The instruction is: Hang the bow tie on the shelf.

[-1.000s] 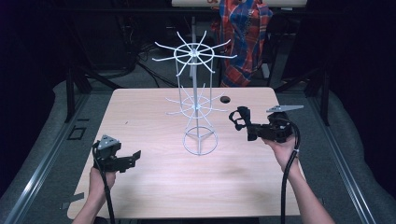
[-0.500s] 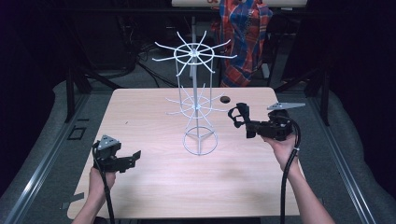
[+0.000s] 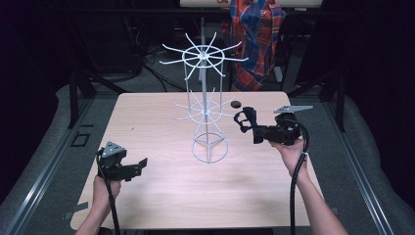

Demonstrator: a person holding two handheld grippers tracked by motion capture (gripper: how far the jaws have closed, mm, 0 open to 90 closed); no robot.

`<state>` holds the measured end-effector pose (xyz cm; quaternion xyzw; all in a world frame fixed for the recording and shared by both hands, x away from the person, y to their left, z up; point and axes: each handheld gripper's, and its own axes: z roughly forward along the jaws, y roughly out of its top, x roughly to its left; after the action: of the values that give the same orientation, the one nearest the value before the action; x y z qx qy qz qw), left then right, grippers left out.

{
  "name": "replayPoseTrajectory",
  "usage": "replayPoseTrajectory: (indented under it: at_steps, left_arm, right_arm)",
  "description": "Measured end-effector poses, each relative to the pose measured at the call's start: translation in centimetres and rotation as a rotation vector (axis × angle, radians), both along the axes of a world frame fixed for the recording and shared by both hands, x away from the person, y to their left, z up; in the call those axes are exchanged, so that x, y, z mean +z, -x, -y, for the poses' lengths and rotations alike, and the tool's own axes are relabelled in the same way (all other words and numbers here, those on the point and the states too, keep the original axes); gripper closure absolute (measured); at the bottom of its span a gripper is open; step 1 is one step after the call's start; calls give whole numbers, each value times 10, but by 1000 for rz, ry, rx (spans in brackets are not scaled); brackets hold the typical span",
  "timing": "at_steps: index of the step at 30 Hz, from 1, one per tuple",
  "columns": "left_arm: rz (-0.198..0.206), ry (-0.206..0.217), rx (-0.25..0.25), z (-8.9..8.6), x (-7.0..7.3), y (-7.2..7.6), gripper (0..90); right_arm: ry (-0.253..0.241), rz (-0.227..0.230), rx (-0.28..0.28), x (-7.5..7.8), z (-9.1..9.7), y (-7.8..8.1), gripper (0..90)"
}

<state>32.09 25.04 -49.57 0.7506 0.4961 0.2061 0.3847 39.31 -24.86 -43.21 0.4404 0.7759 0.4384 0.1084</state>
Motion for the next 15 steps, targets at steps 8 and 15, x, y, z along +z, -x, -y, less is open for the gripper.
replayPoseTrajectory:
  at_steps: [8, 15]
  left_arm:
    - [3, -3, -4, 1, 0, 0, 157]
    - [4, -3, -1, 0, 0, 0, 157]
  right_arm:
    - [13, -17, 2, -5, -8, -5, 760]
    - [32, -34, 8, -11, -16, -10, 760]
